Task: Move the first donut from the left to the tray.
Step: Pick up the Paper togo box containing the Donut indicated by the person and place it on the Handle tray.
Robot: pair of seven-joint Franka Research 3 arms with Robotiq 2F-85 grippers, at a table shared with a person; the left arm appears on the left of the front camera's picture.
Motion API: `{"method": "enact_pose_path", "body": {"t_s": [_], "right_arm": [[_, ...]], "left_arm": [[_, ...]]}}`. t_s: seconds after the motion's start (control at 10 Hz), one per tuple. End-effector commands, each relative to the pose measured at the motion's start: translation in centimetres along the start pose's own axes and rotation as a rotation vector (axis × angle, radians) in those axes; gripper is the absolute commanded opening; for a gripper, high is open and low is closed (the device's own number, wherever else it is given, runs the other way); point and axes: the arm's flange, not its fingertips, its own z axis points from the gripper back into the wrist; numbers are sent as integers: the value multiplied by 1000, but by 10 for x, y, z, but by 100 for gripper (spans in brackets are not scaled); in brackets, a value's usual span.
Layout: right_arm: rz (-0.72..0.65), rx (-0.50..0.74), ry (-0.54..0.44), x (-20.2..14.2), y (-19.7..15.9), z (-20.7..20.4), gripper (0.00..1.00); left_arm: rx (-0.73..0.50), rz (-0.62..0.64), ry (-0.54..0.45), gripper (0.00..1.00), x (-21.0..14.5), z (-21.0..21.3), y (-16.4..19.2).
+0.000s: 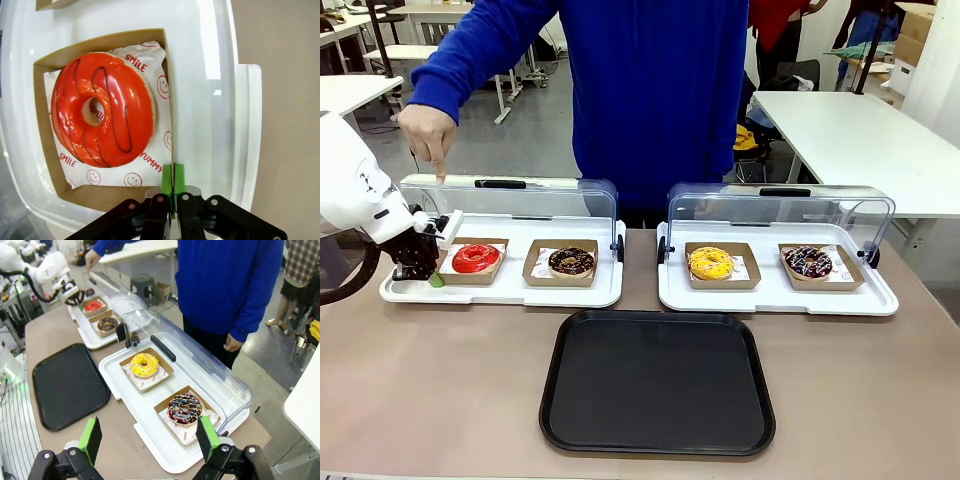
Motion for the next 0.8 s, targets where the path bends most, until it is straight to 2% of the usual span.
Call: {"method": "enact_pose_path", "body": {"t_s": [0.0, 0.1, 0.5, 0.7], "right_arm": [[25, 0, -34, 3, -3, -1, 100], [25, 0, -34, 3, -3, -1, 100], [25, 0, -34, 3, -3, -1, 100], [25, 0, -34, 3, -3, -1, 100]], "left_arm": [[-77, 46, -40, 0, -4, 1, 5], [0, 0, 0, 0, 0, 0, 0], [-13, 8, -8, 2, -1, 1, 1], [41, 64, -5, 2, 0, 30, 7]]}}
